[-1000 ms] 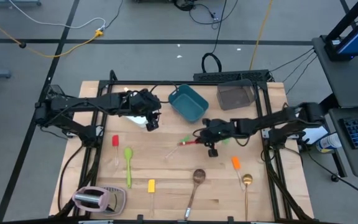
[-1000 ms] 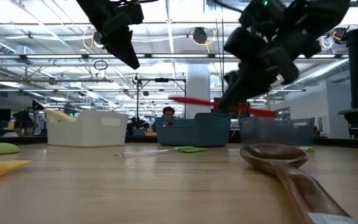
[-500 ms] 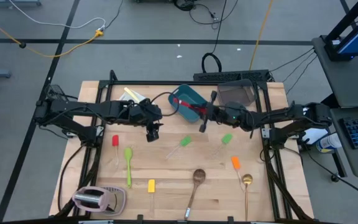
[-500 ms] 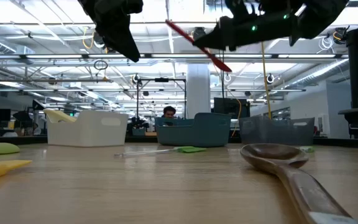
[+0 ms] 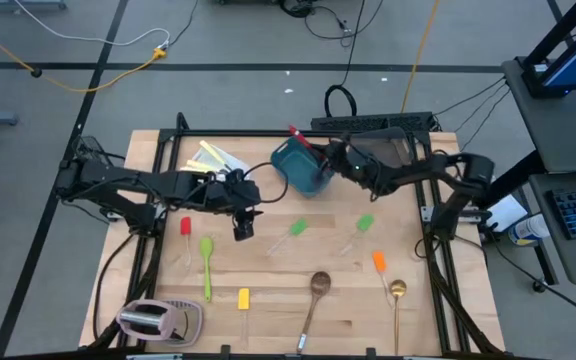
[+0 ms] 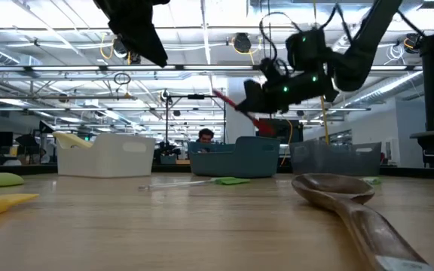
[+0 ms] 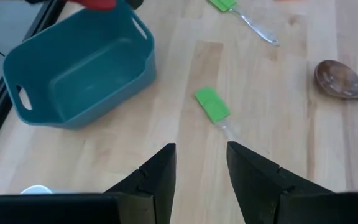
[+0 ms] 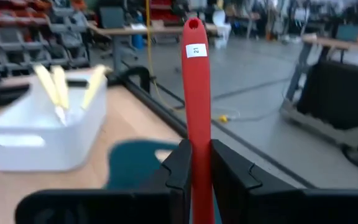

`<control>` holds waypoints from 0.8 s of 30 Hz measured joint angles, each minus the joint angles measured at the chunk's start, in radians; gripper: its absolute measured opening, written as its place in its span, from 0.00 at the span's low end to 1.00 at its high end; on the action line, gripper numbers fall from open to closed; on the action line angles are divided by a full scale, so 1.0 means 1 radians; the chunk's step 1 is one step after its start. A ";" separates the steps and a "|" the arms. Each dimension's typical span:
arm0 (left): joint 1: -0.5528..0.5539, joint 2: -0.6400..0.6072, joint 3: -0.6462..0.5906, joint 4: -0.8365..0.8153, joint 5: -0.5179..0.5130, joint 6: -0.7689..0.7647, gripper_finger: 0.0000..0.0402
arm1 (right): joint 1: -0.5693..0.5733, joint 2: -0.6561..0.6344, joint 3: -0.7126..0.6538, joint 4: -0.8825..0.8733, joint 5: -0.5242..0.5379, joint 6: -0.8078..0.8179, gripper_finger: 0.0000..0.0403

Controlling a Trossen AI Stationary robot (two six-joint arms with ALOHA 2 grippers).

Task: Pick & Place Kitchen Items
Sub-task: Put the red serving spoon into the blue bin

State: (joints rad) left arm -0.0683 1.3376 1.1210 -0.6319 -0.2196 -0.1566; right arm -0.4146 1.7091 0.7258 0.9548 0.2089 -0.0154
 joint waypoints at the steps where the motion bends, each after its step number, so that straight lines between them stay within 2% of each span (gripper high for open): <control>1: -0.001 0.000 0.000 0.000 0.000 0.000 0.37 | -0.011 0.016 0.000 0.001 -0.001 0.003 0.09; 8: -0.006 0.000 0.000 0.000 -0.001 0.000 0.37 | -0.048 0.100 0.000 0.014 -0.007 0.030 0.09; 11: -0.006 0.000 0.000 0.000 -0.001 0.011 0.37 | -0.057 0.122 0.000 0.006 -0.072 0.036 0.10; 17: -0.006 0.000 0.000 0.000 -0.017 0.019 0.37 | -0.057 0.126 0.001 -0.097 -0.082 0.030 0.10; 24: -0.005 0.000 0.000 0.000 -0.017 0.022 0.37 | -0.057 0.126 0.000 -0.146 -0.084 0.014 0.16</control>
State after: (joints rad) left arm -0.0734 1.3376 1.1210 -0.6323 -0.2369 -0.1347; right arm -0.4717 1.8355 0.7261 0.8093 0.1253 -0.0017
